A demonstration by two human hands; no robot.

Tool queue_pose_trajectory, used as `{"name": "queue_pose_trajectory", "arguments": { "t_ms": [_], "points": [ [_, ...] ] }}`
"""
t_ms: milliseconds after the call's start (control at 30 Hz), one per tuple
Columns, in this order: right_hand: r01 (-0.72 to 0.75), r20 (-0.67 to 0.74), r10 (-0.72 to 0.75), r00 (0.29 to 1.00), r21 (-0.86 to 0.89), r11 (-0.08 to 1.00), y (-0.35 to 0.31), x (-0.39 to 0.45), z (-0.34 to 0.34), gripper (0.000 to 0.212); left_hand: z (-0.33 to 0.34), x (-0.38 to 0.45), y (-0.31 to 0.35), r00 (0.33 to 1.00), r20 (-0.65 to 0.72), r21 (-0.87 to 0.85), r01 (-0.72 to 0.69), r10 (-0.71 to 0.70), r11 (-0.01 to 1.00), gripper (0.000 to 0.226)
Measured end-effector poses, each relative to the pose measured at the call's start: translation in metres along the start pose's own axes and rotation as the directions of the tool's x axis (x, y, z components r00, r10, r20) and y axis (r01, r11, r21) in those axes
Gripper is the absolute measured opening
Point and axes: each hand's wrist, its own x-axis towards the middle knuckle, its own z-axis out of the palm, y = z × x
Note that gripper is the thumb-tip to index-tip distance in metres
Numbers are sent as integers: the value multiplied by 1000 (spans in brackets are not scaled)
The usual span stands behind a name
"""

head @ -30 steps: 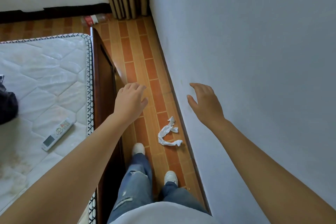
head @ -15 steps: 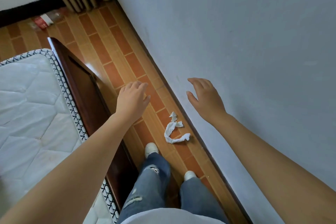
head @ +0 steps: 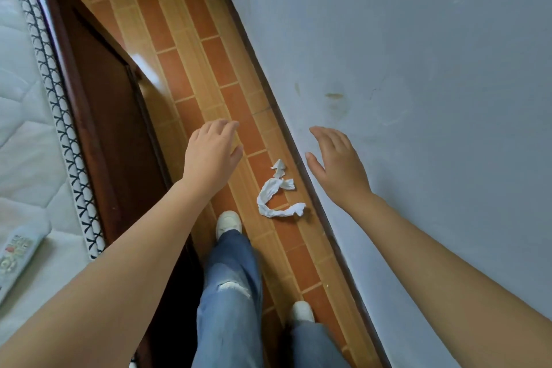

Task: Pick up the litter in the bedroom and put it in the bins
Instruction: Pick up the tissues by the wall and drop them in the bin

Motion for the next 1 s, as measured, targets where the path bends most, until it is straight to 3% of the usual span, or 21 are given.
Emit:
{"name": "queue_pose_trajectory", "arguments": {
  "t_ms": [300, 667, 1000],
  "points": [
    [72, 65, -71, 995, -17, 997, 91, -13, 154, 42, 181, -1, -12, 999, 46, 51, 6, -8, 999, 46],
    [73, 154, -55, 987, -114, 991, 187, 21, 356, 46, 389, 32, -82, 988, 157, 139, -22, 0, 990, 49],
    [48, 269, -16, 963, -112, 993, 232, 38, 448, 47, 514, 34, -124, 927, 361, 83, 81, -105, 993, 65]
  ]
}}
